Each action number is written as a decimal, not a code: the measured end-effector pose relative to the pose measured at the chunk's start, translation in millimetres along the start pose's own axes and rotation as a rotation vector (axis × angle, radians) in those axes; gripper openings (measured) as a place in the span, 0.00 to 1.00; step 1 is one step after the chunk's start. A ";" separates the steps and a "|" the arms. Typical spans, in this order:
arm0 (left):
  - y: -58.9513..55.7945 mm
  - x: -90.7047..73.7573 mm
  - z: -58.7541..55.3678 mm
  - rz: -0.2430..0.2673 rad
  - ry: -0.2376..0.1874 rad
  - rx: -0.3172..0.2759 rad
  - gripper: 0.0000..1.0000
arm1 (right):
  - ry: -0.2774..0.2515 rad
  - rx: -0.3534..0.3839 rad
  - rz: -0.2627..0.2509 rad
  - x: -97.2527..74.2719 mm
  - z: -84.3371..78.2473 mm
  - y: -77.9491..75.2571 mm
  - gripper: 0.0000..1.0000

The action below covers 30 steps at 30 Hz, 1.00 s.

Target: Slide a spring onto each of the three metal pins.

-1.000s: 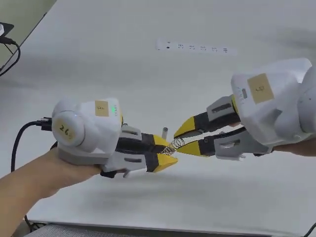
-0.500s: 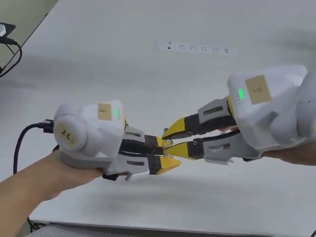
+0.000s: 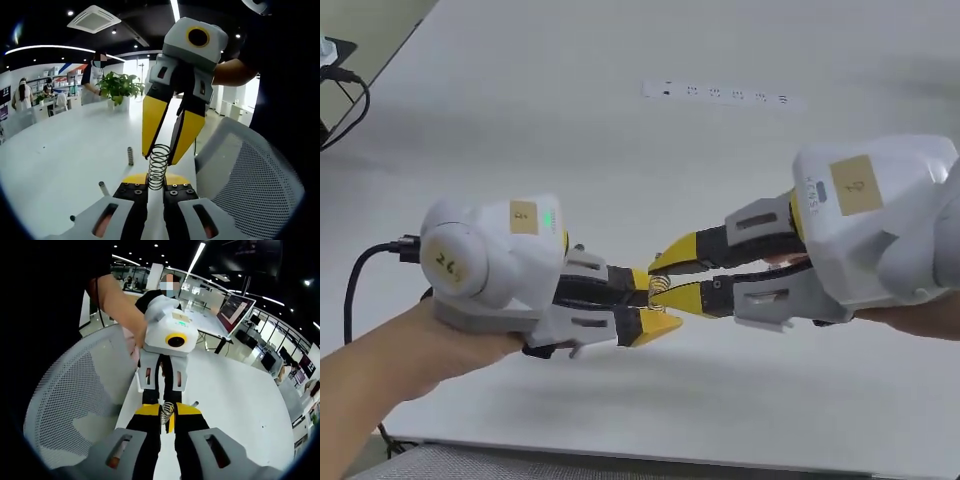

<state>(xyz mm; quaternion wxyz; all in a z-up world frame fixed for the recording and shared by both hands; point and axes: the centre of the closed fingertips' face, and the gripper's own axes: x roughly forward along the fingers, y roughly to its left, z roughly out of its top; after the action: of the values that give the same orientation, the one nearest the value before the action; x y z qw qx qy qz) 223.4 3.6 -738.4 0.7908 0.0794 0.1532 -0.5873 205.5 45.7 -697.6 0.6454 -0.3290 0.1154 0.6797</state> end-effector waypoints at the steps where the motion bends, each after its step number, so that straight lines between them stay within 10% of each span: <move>1: -0.2 -0.1 0.6 0.000 -0.001 -0.005 0.03 | 0.000 -0.003 -0.002 -0.6 0.6 -0.5 0.06; 30: 9.3 -17.8 -10.3 0.106 0.029 -0.061 0.28 | 0.028 -0.031 -0.012 -5.1 3.2 -5.5 0.06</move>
<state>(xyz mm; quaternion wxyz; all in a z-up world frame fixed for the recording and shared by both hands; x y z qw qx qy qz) 226.0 25.5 -742.7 0.8206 0.0720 0.1780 -0.5384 209.6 44.2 -690.7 0.6426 -0.3490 0.1120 0.6729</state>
